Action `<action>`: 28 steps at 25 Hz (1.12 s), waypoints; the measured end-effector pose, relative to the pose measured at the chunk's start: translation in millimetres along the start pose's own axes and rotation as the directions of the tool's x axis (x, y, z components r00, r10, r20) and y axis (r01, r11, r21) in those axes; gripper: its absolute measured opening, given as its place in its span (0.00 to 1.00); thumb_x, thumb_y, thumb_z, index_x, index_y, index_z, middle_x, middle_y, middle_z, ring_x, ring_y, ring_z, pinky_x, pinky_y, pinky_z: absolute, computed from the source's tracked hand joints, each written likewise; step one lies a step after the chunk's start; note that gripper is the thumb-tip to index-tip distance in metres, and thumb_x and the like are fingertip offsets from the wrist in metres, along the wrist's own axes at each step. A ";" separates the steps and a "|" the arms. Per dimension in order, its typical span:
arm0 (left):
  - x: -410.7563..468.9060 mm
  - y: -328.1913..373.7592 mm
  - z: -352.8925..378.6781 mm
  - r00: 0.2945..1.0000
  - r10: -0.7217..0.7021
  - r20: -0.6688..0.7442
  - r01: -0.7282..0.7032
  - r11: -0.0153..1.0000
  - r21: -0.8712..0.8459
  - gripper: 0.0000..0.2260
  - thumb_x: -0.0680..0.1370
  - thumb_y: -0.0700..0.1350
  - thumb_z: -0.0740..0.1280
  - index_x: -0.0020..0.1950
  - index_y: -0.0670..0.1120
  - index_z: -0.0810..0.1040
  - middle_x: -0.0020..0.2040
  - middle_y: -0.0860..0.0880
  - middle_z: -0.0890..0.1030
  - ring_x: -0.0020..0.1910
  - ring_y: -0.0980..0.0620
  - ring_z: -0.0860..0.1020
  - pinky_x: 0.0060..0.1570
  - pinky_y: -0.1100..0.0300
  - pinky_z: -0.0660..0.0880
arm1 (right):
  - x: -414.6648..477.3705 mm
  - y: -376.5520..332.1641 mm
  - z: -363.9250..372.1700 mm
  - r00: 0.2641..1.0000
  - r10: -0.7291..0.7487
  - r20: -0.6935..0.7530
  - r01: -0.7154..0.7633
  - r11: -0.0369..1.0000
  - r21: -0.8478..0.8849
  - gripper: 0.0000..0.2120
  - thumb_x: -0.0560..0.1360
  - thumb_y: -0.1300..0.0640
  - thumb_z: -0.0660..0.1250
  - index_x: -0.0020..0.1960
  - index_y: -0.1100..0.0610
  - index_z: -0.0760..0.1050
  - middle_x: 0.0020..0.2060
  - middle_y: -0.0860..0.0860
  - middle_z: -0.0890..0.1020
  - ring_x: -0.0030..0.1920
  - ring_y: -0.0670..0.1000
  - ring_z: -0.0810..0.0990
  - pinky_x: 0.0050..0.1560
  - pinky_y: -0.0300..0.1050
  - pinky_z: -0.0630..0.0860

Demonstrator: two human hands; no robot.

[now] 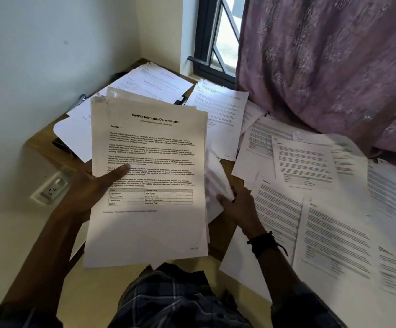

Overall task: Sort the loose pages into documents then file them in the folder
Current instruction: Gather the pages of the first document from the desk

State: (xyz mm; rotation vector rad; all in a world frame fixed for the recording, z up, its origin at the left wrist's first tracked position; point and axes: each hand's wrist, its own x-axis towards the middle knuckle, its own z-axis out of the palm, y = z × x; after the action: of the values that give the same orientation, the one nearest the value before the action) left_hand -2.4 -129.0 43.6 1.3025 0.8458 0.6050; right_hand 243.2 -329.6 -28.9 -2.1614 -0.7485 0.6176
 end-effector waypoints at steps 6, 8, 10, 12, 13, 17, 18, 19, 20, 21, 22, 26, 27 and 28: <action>1.5 -1.3 10.1 0.999 -0.021 0.045 0.024 0.998 -0.056 0.12 0.77 0.40 0.67 0.61 0.45 0.78 0.51 0.47 0.86 0.46 0.46 0.85 0.38 0.56 0.82 | -5.9 -43.2 -46.1 0.991 0.020 0.133 -0.117 0.621 0.775 0.18 0.74 0.63 0.70 0.61 0.54 0.71 0.54 0.52 0.83 0.54 0.52 0.84 0.53 0.53 0.82; 4.3 -4.1 18.6 0.997 -0.047 0.066 0.052 0.995 -0.084 0.16 0.75 0.42 0.69 0.63 0.43 0.78 0.53 0.45 0.85 0.49 0.43 0.85 0.41 0.53 0.83 | -1.4 -47.8 -59.6 0.984 -0.022 0.178 -0.141 0.521 0.842 0.23 0.73 0.61 0.70 0.66 0.55 0.70 0.59 0.55 0.82 0.58 0.55 0.81 0.58 0.56 0.79; 6.0 -5.7 29.7 0.995 -0.057 0.079 0.063 0.995 -0.079 0.16 0.73 0.44 0.70 0.61 0.45 0.79 0.53 0.46 0.85 0.49 0.45 0.85 0.41 0.55 0.83 | 2.5 -47.9 -71.1 0.974 -0.082 0.209 -0.144 0.484 0.863 0.24 0.76 0.60 0.68 0.70 0.56 0.68 0.64 0.58 0.79 0.63 0.59 0.77 0.63 0.58 0.74; 7.2 -7.3 42.2 0.994 -0.060 0.090 0.067 0.995 -0.068 0.15 0.70 0.46 0.71 0.57 0.47 0.80 0.50 0.49 0.86 0.47 0.49 0.85 0.39 0.60 0.81 | 4.8 -46.3 -79.0 0.963 -0.126 0.240 -0.150 0.488 0.860 0.22 0.78 0.62 0.65 0.72 0.59 0.67 0.66 0.59 0.77 0.66 0.60 0.75 0.64 0.56 0.75; 7.9 -8.3 48.1 0.993 -0.053 0.106 0.059 0.997 -0.049 0.15 0.69 0.48 0.72 0.55 0.49 0.81 0.49 0.51 0.86 0.46 0.51 0.85 0.39 0.63 0.81 | 3.9 -47.6 -82.0 0.961 -0.125 0.247 -0.153 0.503 0.851 0.22 0.79 0.62 0.64 0.72 0.59 0.67 0.66 0.60 0.77 0.66 0.60 0.76 0.62 0.55 0.76; 8.3 -17.9 73.2 0.990 -0.086 0.114 0.085 0.996 0.017 0.14 0.69 0.49 0.76 0.52 0.49 0.82 0.48 0.51 0.87 0.47 0.51 0.85 0.47 0.56 0.81 | -6.5 -47.2 -87.1 0.955 -0.057 0.293 -0.238 0.445 0.863 0.24 0.82 0.44 0.54 0.72 0.57 0.69 0.66 0.58 0.76 0.67 0.58 0.75 0.66 0.55 0.73; 6.6 -19.5 81.1 0.992 -0.091 0.085 0.091 0.996 0.009 0.11 0.71 0.45 0.75 0.52 0.48 0.82 0.46 0.51 0.87 0.46 0.50 0.85 0.47 0.55 0.80 | -13.0 -43.4 -89.1 0.943 -0.055 0.329 -0.282 0.394 0.874 0.28 0.82 0.39 0.50 0.73 0.56 0.68 0.67 0.58 0.75 0.69 0.58 0.73 0.68 0.56 0.70; 4.6 -21.7 88.7 0.995 -0.079 0.058 0.079 0.997 0.009 0.08 0.73 0.42 0.73 0.52 0.47 0.82 0.45 0.52 0.87 0.45 0.50 0.85 0.45 0.56 0.81 | -20.5 -37.6 -90.0 0.929 -0.067 0.364 -0.314 0.378 0.871 0.30 0.81 0.37 0.49 0.73 0.55 0.68 0.68 0.58 0.75 0.70 0.58 0.72 0.69 0.57 0.69; 1.9 -23.2 97.3 0.998 -0.057 0.039 0.057 0.998 0.013 0.07 0.74 0.41 0.72 0.51 0.48 0.82 0.43 0.54 0.87 0.44 0.52 0.85 0.43 0.58 0.81 | -28.2 -30.0 -88.4 0.921 -0.082 0.381 -0.315 0.421 0.851 0.28 0.81 0.39 0.51 0.73 0.55 0.68 0.68 0.58 0.75 0.69 0.58 0.73 0.69 0.59 0.69; -0.7 -23.6 105.7 0.999 -0.020 0.034 0.019 1.000 0.024 0.07 0.75 0.40 0.72 0.51 0.48 0.82 0.42 0.56 0.86 0.43 0.54 0.85 0.42 0.60 0.81 | -34.5 -20.1 -85.2 0.926 -0.080 0.370 -0.283 0.504 0.816 0.23 0.81 0.45 0.56 0.71 0.55 0.70 0.66 0.57 0.77 0.68 0.59 0.74 0.67 0.61 0.70; -2.4 -23.4 113.1 0.999 0.021 0.032 -0.022 0.999 0.036 0.08 0.74 0.39 0.72 0.52 0.48 0.82 0.42 0.58 0.86 0.43 0.56 0.85 0.42 0.62 0.82 | -39.4 -11.0 -83.1 0.942 -0.080 0.325 -0.223 0.573 0.788 0.19 0.80 0.53 0.62 0.69 0.56 0.72 0.64 0.57 0.79 0.66 0.59 0.76 0.65 0.62 0.72; -4.7 -7.0 138.8 0.970 0.241 0.033 -0.242 0.969 0.052 0.10 0.74 0.40 0.73 0.54 0.49 0.82 0.46 0.59 0.86 0.48 0.56 0.85 0.44 0.63 0.81 | -40.7 -11.0 -101.4 0.996 -0.091 -0.007 0.070 0.708 0.702 0.22 0.71 0.68 0.72 0.64 0.60 0.75 0.57 0.56 0.83 0.58 0.57 0.82 0.56 0.55 0.80; -3.4 -1.0 144.0 0.952 0.303 0.036 -0.305 0.950 0.063 0.10 0.74 0.40 0.73 0.54 0.50 0.82 0.48 0.59 0.86 0.49 0.56 0.84 0.46 0.64 0.80 | -38.1 -13.6 -110.1 0.991 -0.102 -0.083 0.132 0.721 0.680 0.21 0.71 0.66 0.73 0.63 0.58 0.76 0.56 0.54 0.84 0.57 0.55 0.83 0.54 0.51 0.81; -1.9 4.8 148.8 0.933 0.358 0.038 -0.360 0.930 0.069 0.11 0.75 0.41 0.73 0.55 0.52 0.82 0.49 0.59 0.85 0.50 0.56 0.84 0.47 0.64 0.80 | -34.5 -15.4 -116.5 0.984 -0.115 -0.134 0.176 0.732 0.658 0.22 0.70 0.64 0.74 0.62 0.56 0.76 0.56 0.52 0.84 0.57 0.54 0.83 0.53 0.50 0.81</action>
State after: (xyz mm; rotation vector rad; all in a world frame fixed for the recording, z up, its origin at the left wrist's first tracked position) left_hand 118.3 -215.3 55.9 1.5459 0.6154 0.8498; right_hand 287.0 -402.2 59.4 -1.4310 -0.5292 0.5919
